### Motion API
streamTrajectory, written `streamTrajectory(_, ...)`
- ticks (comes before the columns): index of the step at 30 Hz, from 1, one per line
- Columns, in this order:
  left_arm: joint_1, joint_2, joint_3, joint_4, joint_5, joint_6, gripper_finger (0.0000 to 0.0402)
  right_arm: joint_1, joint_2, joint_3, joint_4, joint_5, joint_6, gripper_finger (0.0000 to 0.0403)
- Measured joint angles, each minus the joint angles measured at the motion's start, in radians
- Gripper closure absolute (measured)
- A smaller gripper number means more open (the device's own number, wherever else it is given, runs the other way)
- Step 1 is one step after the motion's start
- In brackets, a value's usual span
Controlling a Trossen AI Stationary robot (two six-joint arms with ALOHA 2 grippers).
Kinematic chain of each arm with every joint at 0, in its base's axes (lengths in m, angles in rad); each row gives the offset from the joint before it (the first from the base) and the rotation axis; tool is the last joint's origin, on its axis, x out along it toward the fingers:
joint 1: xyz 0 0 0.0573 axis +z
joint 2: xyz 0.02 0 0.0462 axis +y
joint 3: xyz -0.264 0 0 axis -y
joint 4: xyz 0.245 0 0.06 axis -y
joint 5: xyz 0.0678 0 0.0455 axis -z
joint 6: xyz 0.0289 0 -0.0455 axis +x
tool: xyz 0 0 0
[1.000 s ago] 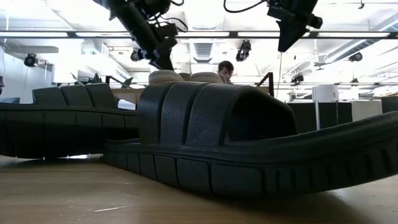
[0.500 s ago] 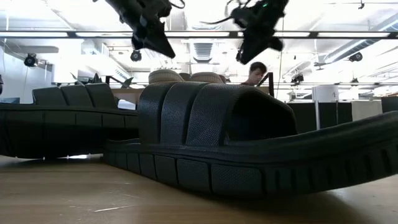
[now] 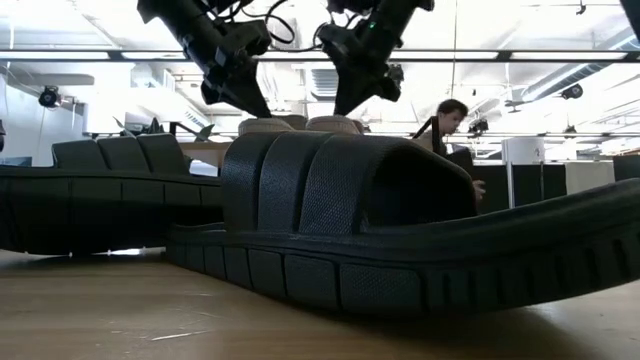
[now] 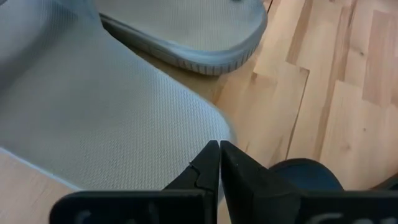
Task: Pick and place slides into the shelf
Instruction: Adjust the gray slides on the shelf
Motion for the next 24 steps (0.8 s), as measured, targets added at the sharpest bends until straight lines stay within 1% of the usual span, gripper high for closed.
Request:
streamTrajectory(4, 0.0, 0.0, -0.003, 0.015, -0.001, 0.003, 0.0402, 0.004, 0.026, 0.013, -0.014, -0.017, -0.003, 0.0394)
streamTrajectory(11, 0.002, 0.0, -0.002, 0.063, -0.031, 0.06, 0.0402, 0.015, 0.019, -0.014, -0.037, -0.018, 0.007, 0.0394)
streamTrajectory(24, 0.031, 0.002, -0.003, 0.105, -0.045, 0.087, 0.0402, 0.05, 0.013, -0.015, -0.056, -0.019, 0.045, 0.0394)
